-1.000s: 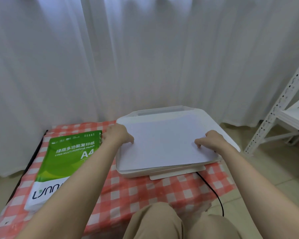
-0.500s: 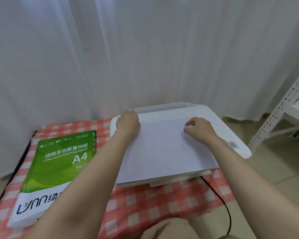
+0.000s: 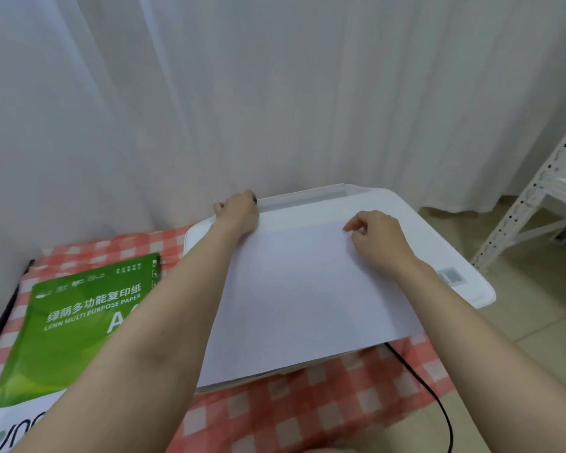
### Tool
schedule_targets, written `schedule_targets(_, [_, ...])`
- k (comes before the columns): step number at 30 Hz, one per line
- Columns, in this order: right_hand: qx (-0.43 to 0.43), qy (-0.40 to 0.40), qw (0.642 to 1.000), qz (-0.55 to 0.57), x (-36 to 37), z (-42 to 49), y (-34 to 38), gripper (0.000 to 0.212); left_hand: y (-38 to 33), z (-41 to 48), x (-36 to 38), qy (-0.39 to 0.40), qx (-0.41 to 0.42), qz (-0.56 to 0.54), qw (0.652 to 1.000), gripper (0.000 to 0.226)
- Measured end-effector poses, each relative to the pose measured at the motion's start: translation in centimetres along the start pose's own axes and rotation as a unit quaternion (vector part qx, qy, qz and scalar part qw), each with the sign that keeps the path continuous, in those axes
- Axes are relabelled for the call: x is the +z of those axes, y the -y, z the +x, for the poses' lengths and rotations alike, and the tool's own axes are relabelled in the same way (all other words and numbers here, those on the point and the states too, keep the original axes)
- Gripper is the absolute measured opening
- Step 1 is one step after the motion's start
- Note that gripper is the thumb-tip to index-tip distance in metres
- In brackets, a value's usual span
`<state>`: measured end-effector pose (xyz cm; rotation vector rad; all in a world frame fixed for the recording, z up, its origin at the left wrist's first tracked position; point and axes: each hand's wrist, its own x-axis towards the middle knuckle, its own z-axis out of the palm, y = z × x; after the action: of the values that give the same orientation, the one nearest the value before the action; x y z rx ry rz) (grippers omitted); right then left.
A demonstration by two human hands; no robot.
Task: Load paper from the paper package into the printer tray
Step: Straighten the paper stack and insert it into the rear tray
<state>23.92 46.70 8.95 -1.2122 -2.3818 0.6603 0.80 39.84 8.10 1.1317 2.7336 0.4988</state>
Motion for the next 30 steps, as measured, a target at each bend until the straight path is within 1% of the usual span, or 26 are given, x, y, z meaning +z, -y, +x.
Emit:
schedule_targets(3, [-0.003, -0.004, 1.000, 0.001, 0.1, 0.3, -0.3, 0.031, 0.0, 0.5, -0.4, -0.003, 0.002, -0.022, 1.000, 0.041])
schedule_targets(7, [0.011, -0.005, 0.999, 0.040, 0.2, 0.3, -0.9, 0.029, 0.0, 0.9, -0.9, -0.026, 0.002, -0.063, 0.998, 0.036])
schedule_targets(12, [0.014, 0.017, 0.998, 0.055, -0.1, 0.7, -1.0, 0.027, -0.7, 1.4, -2.4, -0.078, -0.017, -0.163, 0.983, 0.027])
schedule_targets(15, [0.021, 0.013, 0.998, 0.057, -0.1, 0.6, -1.0, 0.027, -0.9, 1.5, -3.6, -0.103, 0.000, -0.203, 0.974, 0.025])
schedule_targets(19, [0.021, 0.015, 0.998, 0.062, -0.4, 0.4, -0.7, 0.027, -1.8, 1.2, -6.2, -0.149, 0.043, -0.257, 0.954, 0.025])
schedule_targets(21, [0.023, 0.016, 0.998, 0.064, -0.5, 0.4, -0.6, 0.028, -1.9, 1.2, -7.5, -0.146, 0.052, -0.268, 0.951, 0.023])
schedule_targets(26, [0.024, 0.017, 0.997, 0.066, -0.5, 0.2, -0.5, 0.028, -1.2, 0.8, -7.8, -0.131, 0.073, -0.250, 0.957, 0.023])
schedule_targets(30, [0.023, 0.024, 0.997, 0.065, -0.7, 0.3, -0.5, 0.028, -0.9, 1.0, -7.7, -0.128, 0.086, -0.250, 0.956, 0.039])
